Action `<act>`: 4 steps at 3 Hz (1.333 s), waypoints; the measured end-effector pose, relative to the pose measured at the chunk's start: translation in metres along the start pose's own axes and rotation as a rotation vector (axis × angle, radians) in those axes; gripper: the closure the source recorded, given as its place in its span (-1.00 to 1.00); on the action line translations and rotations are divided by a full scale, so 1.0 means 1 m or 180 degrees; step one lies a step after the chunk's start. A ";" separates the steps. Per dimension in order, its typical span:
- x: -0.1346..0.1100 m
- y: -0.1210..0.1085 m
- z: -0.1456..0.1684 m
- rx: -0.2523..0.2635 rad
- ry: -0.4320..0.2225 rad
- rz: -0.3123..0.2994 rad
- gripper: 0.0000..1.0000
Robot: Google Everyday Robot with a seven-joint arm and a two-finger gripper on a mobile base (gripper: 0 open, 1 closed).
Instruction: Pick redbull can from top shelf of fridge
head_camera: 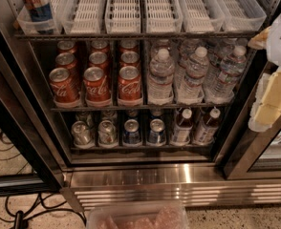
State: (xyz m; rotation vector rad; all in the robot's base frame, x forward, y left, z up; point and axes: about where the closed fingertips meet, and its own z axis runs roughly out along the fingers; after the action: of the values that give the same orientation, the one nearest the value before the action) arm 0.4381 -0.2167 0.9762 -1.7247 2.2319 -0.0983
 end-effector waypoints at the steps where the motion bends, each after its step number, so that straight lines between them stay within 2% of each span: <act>1: 0.000 0.000 0.000 0.0001 -0.0001 0.0000 -1.00; 2: -0.032 -0.002 0.002 0.0120 -0.0191 -0.0033 -1.00; 3: -0.094 -0.004 0.001 0.0284 -0.0574 -0.0192 -1.00; 4: -0.156 0.005 -0.012 0.0399 -0.0918 -0.0483 -1.00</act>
Offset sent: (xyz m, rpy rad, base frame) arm 0.0268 0.0809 0.0089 0.1227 -0.1279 0.0444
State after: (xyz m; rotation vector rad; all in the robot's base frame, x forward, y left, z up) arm 0.4645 -0.0685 1.0186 -1.7172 1.8506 -0.0210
